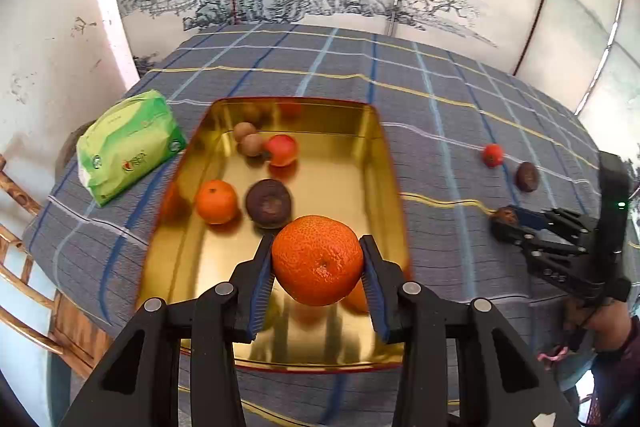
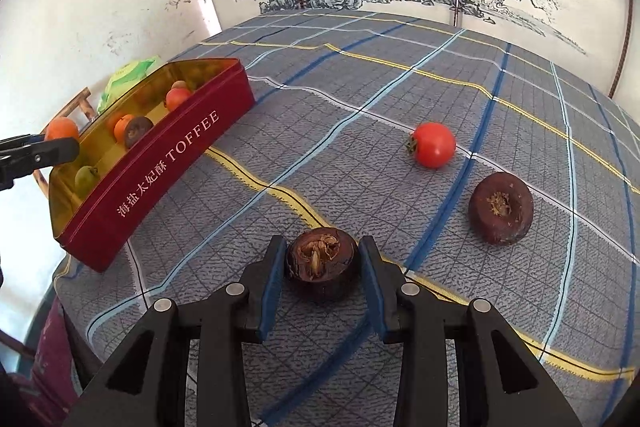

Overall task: Organize fruits
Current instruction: 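Lower the mandarin into the gold tin and open left tool while right tool holds brown fruit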

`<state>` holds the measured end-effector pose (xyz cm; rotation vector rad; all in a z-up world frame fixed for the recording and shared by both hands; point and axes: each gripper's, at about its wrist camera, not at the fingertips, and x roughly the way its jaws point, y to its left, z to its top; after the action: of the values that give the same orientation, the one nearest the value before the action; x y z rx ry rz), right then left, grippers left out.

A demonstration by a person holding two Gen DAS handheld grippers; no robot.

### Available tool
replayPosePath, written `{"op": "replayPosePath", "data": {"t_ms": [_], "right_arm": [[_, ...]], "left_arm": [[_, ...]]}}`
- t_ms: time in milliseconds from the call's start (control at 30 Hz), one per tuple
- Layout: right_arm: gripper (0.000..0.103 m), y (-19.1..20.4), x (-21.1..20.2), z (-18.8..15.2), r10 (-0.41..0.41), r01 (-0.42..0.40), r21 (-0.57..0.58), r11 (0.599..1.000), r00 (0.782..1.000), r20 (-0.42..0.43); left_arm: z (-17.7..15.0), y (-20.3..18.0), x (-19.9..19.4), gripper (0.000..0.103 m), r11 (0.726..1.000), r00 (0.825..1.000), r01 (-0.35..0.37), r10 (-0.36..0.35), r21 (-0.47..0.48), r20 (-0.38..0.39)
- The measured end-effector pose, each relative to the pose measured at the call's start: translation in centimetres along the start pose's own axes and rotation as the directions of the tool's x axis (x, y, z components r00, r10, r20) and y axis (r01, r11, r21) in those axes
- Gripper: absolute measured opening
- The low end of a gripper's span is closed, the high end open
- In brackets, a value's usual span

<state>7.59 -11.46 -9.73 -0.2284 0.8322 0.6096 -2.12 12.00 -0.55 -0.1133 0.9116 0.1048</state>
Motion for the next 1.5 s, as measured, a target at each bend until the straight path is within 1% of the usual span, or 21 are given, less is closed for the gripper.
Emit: {"op": "replayPosePath", "data": {"t_ms": [167,333,600,833,1233,1500], "right_arm": [[0.038,0.0,0.1,0.0,0.002,-0.002,0.002,1.0,1.0,0.0],[0.038,0.1,0.2,0.1,0.006,-0.006,0.006,1.0,1.0,0.001],[0.038,0.1,0.2,0.1,0.006,-0.006,0.006,1.0,1.0,0.0],[0.038,0.0,0.2,0.1,0.008,-0.008,0.011,1.0,1.0,0.001],[0.038,0.1,0.5,0.2,0.014,-0.014,0.022,1.0,1.0,0.003],[0.038,0.0,0.5,0.2,0.015,-0.015,0.022,1.0,1.0,0.003]], "left_arm": [[0.6,1.8,0.8,0.037,0.999,1.0,-0.021,0.021,-0.025,-0.015],[1.8,2.2,1.7,0.037,0.999,1.0,-0.022,0.021,-0.027,-0.018],[4.5,0.6,3.8,0.037,1.0,1.0,0.004,-0.004,0.006,-0.027],[6.3,-0.8,6.1,0.037,0.999,0.999,0.008,-0.006,0.038,-0.05],[7.4,-2.2,7.6,0.037,0.997,0.998,0.006,-0.002,0.074,-0.059],[7.8,-2.8,7.5,0.037,0.995,0.999,-0.005,0.008,0.095,-0.039]]}}
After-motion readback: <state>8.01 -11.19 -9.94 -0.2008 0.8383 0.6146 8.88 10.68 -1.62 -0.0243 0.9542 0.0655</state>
